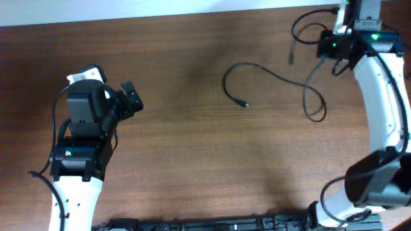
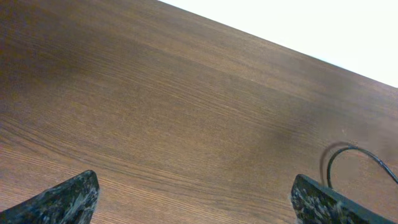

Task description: Untangle cables

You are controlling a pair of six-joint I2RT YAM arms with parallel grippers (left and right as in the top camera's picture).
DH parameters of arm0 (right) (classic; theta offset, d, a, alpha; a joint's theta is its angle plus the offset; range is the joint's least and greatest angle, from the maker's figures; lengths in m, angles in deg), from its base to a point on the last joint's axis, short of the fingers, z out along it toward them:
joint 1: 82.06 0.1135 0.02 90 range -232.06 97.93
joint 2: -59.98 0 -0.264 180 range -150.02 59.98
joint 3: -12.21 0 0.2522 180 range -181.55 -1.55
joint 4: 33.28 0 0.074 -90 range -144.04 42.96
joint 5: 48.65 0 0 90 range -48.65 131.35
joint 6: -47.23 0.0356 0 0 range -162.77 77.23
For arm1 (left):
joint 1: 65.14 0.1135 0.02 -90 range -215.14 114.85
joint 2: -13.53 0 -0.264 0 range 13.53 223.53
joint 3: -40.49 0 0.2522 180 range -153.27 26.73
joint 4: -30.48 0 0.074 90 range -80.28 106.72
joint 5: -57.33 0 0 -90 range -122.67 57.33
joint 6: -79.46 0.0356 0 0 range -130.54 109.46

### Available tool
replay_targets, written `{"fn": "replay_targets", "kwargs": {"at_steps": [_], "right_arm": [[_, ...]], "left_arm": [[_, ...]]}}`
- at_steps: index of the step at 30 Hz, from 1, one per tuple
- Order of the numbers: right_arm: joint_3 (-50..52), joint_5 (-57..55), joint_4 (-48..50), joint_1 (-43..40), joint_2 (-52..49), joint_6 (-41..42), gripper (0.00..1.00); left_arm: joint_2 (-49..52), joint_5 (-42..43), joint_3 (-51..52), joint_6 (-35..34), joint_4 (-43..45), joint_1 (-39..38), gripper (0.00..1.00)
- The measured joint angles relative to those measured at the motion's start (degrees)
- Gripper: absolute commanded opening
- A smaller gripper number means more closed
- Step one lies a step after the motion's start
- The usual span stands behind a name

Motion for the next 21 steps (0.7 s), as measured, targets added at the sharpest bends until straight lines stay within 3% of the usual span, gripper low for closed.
{"fn": "replay_targets", "kwargs": {"at_steps": [7, 11, 12, 13, 14, 15, 20, 21], "right_arm": [[0.20, -0.22, 14.45, -9.27, -10.16, -1.38, 0.04], [0.20, -0.37, 17.84, -10.95, -17.03, -4.72, 0.07], [0.20, -0.35, 17.68, -10.91, -17.90, -5.05, 0.14], [0.20, 0.09, 17.25, -10.67, -19.71, -5.81, 0.33], [0.20, 1.25, 16.94, -10.49, -20.76, -5.97, 0.63], [0.20, 2.40, 16.79, -10.16, -21.51, -6.23, 0.72], [0.22, 8.37, 14.91, -7.32, -21.81, -6.84, 0.76], [0.22, 9.70, 13.86, -6.86, -21.81, -6.82, 0.81]], "left_arm": [[0.00, 0.02, 0.00, -0.02, -0.09, 0.00, 0.99], [0.00, 0.00, 0.00, -0.02, -0.02, 0.02, 0.99], [0.00, 0.00, 0.00, 0.00, 0.00, 0.00, 0.99], [0.00, 0.00, 0.00, -0.02, -0.02, 0.00, 0.99], [0.00, 0.00, 0.00, 0.00, -0.02, 0.00, 0.99], [0.00, 0.00, 0.00, 0.00, -0.02, 0.00, 0.99], [0.00, 0.00, 0.00, 0.00, -0.02, 0.00, 0.99], [0.00, 0.02, 0.00, 0.00, -0.02, 0.00, 0.99]]}}
